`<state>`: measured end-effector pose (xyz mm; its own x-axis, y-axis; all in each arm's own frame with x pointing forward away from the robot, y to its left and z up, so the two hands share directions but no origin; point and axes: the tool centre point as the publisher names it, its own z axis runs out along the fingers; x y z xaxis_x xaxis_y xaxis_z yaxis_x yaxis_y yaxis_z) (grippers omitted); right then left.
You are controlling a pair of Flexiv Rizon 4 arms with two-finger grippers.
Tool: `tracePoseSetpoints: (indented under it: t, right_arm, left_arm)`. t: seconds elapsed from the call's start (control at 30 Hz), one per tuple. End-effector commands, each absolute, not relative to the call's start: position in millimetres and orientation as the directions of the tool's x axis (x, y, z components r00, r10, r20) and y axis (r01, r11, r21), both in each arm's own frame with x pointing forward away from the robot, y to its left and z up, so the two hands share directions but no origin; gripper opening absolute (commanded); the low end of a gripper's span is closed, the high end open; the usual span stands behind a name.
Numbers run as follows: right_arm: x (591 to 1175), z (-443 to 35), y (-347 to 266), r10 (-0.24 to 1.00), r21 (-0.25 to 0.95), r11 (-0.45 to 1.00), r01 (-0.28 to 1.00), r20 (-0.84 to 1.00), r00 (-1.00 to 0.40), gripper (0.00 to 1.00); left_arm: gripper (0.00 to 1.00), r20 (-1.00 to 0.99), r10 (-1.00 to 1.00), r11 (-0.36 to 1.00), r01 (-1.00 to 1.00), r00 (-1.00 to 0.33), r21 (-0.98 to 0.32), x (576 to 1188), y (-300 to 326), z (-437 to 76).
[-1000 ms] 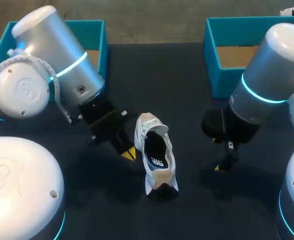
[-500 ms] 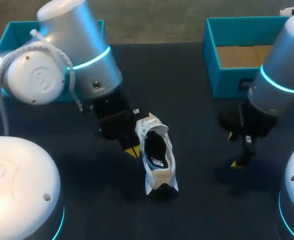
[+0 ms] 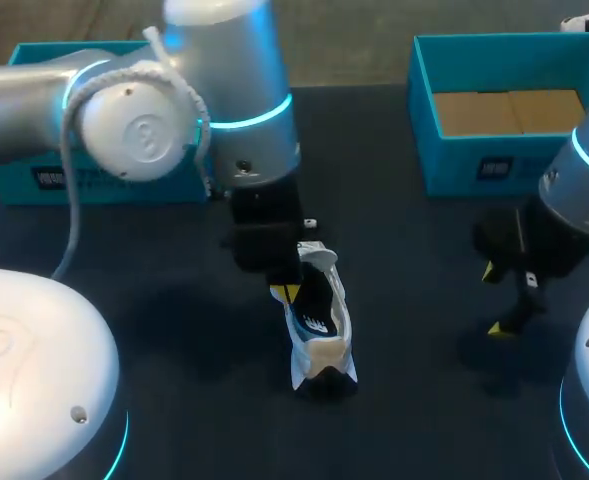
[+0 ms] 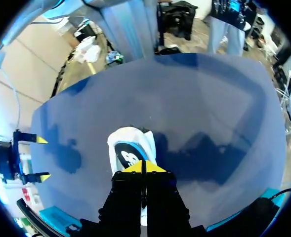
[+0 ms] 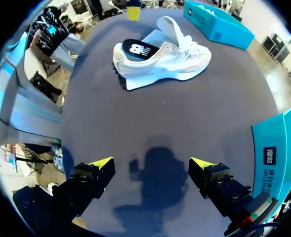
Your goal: Take the shoe out of the shoebox, open the shoe tongue, remove and reinsert the insole, then place the shoe into the shoebox
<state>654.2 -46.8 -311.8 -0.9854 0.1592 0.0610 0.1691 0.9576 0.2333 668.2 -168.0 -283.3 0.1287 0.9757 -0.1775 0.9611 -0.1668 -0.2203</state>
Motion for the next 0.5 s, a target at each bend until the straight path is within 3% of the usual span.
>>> tracePoseSetpoints:
  t: [0.03, 0.3, 0.5]
  right_arm:
    - [651.6, -311.6, -47.5, 0.16, 0.235, 0.957, 0.168, 0.056, -0.986, 1.0]
    - [651.6, -311.6, -47.5, 0.16, 0.235, 0.957, 0.168, 0.056, -0.986, 1.0]
    - [651.6, -311.6, -47.5, 0.16, 0.235, 0.957, 0.168, 0.056, -0.986, 1.0]
  left_arm:
    - [0.0, 0.031, 0.982, -0.176, 0.957, 0.188, -0.229, 674.3, -176.8, -285.9]
    - [0.0, 0.068, 0.979, -0.173, 0.96, 0.192, -0.219, 675.3, -181.9, -289.7]
    - [0.0, 0.092, 0.959, -0.24, 0.94, 0.268, -0.242, 674.3, -194.3, -304.8]
